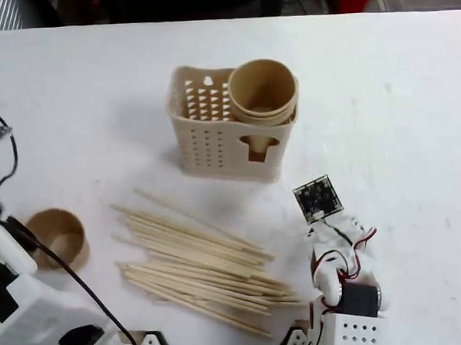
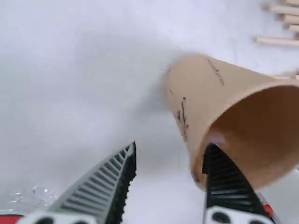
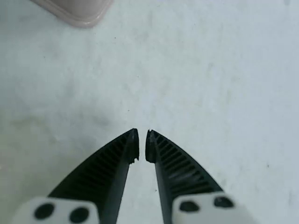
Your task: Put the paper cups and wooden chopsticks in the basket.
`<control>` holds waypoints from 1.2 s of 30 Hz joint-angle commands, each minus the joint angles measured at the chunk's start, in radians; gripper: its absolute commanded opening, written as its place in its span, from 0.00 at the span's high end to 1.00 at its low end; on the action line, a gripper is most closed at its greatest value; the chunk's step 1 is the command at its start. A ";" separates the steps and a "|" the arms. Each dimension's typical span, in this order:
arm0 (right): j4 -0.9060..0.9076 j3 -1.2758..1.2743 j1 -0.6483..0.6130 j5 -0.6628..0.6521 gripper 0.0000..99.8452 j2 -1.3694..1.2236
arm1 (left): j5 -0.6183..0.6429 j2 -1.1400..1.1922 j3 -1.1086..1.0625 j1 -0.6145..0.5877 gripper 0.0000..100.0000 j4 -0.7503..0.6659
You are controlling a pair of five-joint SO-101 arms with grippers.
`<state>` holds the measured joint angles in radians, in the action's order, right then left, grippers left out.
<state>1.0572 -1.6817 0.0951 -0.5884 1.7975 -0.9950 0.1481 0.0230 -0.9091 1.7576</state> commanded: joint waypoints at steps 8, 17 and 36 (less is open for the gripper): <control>-0.016 -0.008 -0.005 0.008 0.96 0.005 | -0.012 -0.051 -0.184 0.056 0.77 -0.166; -0.016 -0.008 -0.002 0.008 0.96 0.005 | 0.141 -0.053 -0.198 0.171 0.98 -0.249; -0.016 -0.008 -0.008 0.008 0.96 0.005 | 0.825 -0.053 1.059 0.700 0.98 0.029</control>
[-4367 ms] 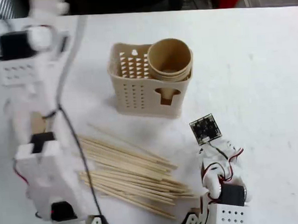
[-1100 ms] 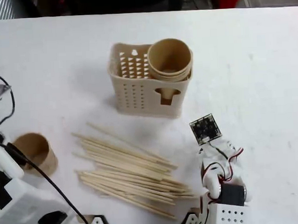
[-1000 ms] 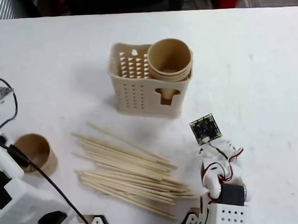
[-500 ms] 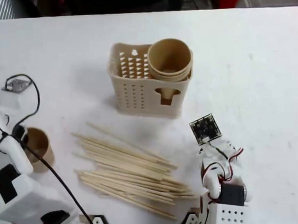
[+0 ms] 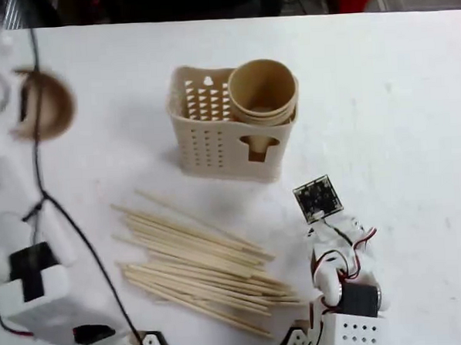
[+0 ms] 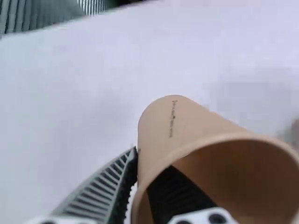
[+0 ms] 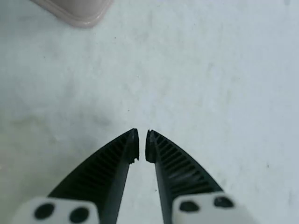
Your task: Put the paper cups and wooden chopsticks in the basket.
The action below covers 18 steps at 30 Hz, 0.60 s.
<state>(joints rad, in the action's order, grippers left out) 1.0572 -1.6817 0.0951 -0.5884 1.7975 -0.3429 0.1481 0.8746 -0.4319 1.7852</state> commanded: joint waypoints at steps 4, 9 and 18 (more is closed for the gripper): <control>-0.016 -0.008 -0.008 0.008 0.96 0.005 | 0.305 -0.045 0.316 0.530 0.98 -0.025; -0.016 -0.008 -0.008 0.008 0.96 0.005 | 0.342 -0.022 0.296 0.811 0.98 -0.095; -0.019 -0.008 -0.008 0.008 0.96 0.005 | 0.348 0.163 0.201 0.854 0.98 -0.127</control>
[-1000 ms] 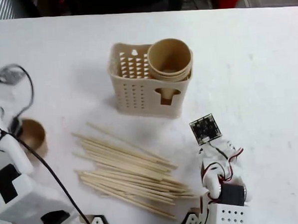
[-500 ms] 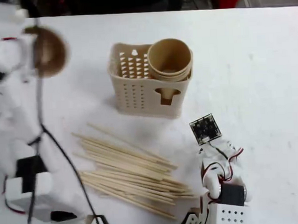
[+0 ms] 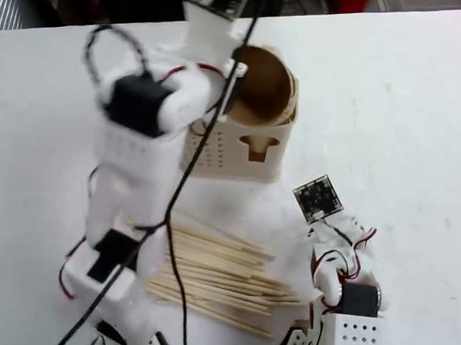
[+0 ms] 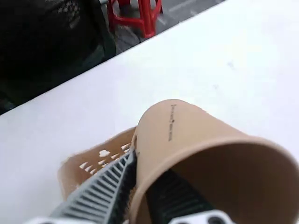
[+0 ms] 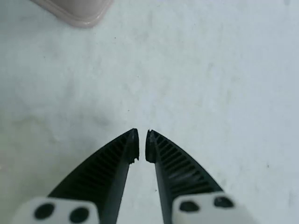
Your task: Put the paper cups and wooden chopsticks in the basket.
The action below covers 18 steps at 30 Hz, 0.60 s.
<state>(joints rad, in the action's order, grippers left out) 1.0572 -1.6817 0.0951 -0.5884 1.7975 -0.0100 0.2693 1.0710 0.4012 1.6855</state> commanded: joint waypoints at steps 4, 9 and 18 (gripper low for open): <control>-0.019 -0.008 -0.008 0.008 0.96 0.005 | 0.015 0.082 0.006 0.033 0.98 -0.020; -0.019 -0.008 -0.008 0.008 0.96 0.005 | 0.008 0.097 0.006 0.033 0.96 -0.029; -0.016 -0.008 -0.008 0.008 0.96 0.005 | 0.008 0.099 -0.003 0.001 0.77 -0.143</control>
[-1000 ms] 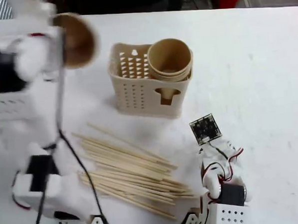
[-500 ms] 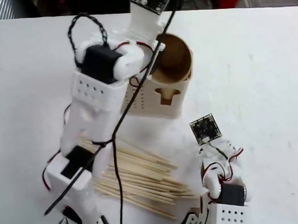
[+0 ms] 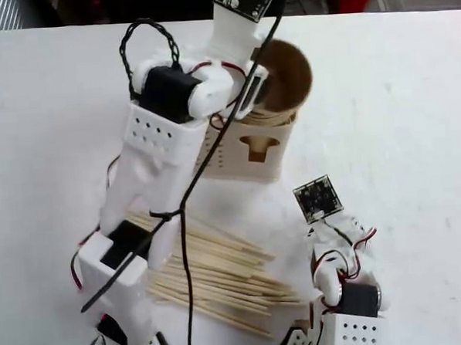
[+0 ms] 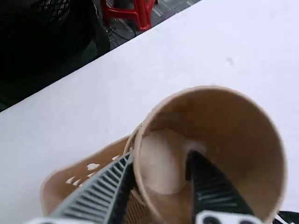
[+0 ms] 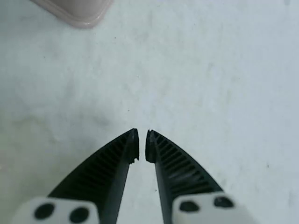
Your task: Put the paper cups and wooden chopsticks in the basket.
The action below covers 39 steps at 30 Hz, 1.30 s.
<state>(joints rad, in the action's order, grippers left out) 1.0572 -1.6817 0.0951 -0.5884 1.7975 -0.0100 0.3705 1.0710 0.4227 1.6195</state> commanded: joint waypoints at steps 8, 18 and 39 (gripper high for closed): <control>-0.016 -0.008 -0.008 0.008 0.96 0.005 | 0.008 0.091 -0.029 -0.111 0.77 -0.127; -0.016 -0.008 -0.008 0.008 0.96 0.005 | 0.008 0.337 -0.020 -0.099 0.77 -0.146; -0.018 -0.008 -0.008 0.008 0.96 0.005 | 0.008 0.337 0.601 -0.099 0.79 0.138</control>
<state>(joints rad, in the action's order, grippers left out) 1.0572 -1.6817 0.0951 -0.5884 1.7975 -0.0100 0.7281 1.4945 0.3230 1.7024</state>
